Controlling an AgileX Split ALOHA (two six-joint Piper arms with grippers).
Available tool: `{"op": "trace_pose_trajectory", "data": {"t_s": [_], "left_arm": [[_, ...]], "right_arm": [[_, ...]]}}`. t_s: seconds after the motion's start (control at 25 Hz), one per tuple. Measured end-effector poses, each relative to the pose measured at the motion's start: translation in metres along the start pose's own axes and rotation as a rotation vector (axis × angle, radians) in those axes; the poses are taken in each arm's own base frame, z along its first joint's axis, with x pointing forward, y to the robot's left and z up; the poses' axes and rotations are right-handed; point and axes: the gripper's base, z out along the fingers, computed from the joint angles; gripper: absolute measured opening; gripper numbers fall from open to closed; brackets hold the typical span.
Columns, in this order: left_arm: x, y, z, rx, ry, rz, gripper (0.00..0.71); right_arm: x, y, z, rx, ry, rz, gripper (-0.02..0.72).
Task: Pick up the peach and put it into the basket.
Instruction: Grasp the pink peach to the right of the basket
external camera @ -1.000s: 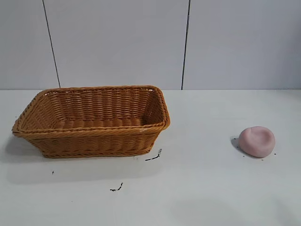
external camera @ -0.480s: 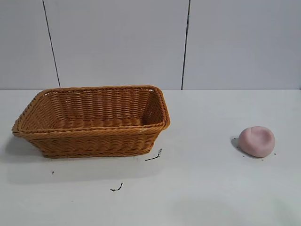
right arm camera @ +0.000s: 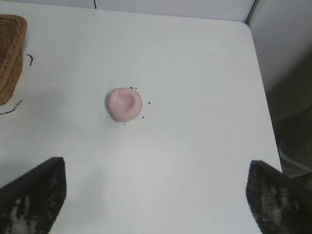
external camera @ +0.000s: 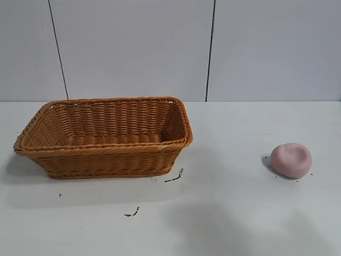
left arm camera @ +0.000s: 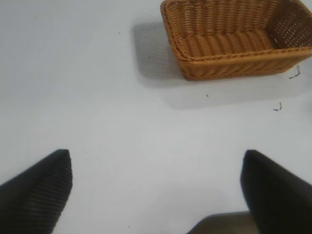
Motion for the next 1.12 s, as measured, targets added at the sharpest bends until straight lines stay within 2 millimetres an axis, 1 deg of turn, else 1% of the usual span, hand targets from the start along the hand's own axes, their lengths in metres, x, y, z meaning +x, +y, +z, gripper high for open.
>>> {"op": "trace_pose_trajectory", "data": {"t_s": [0.12,0.2,0.32,0.44,0.56,0.8,1.0,1.12], "left_arm": [[0.0,0.0,0.0,0.0,0.0,0.0,0.692],[0.0,0.0,0.0,0.0,0.0,0.0,0.692],[0.0,0.0,0.0,0.0,0.0,0.0,0.692],[0.0,0.0,0.0,0.0,0.0,0.0,0.692],[0.0,0.0,0.0,0.0,0.0,0.0,0.692],[0.0,0.0,0.0,0.0,0.0,0.0,0.692],[0.0,0.0,0.0,0.0,0.0,0.0,0.692],[0.0,0.0,0.0,0.0,0.0,0.0,0.692]], "right_arm": [[-0.03,-0.001,0.038,-0.01,0.066,-0.023,0.689],[-0.046,0.004,0.058,-0.023,0.091,-0.042,0.689],[-0.065,0.021,0.084,-0.05,0.103,-0.088,0.689],[-0.073,0.04,0.108,-0.076,0.125,-0.124,0.689],[-0.072,0.046,0.132,-0.081,0.166,-0.101,0.689],[-0.065,0.044,0.172,-0.073,0.22,-0.074,0.689],[-0.052,0.045,0.215,-0.072,0.284,-0.075,0.689],[-0.04,0.046,0.24,-0.073,0.336,-0.076,0.689]]}}
